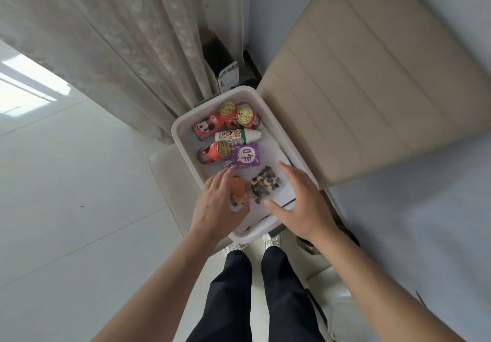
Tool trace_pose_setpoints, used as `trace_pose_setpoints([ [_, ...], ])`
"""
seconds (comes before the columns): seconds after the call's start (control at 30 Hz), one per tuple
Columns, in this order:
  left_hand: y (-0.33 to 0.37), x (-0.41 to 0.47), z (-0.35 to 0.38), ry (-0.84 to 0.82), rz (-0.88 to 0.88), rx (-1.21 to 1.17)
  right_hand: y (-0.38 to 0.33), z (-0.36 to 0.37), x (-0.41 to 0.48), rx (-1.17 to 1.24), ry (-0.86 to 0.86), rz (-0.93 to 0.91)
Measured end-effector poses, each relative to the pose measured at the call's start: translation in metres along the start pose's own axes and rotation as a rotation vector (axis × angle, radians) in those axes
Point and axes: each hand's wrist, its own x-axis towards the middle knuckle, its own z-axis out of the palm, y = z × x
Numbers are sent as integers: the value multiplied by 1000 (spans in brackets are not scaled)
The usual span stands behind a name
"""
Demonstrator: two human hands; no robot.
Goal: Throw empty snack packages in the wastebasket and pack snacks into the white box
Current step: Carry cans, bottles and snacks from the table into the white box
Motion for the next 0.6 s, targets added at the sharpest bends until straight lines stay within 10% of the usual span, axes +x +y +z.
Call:
trace_pose_setpoints([
  [0.6,-6,44,96,32,-161,94,68,53,92,-513,-232,-147],
])
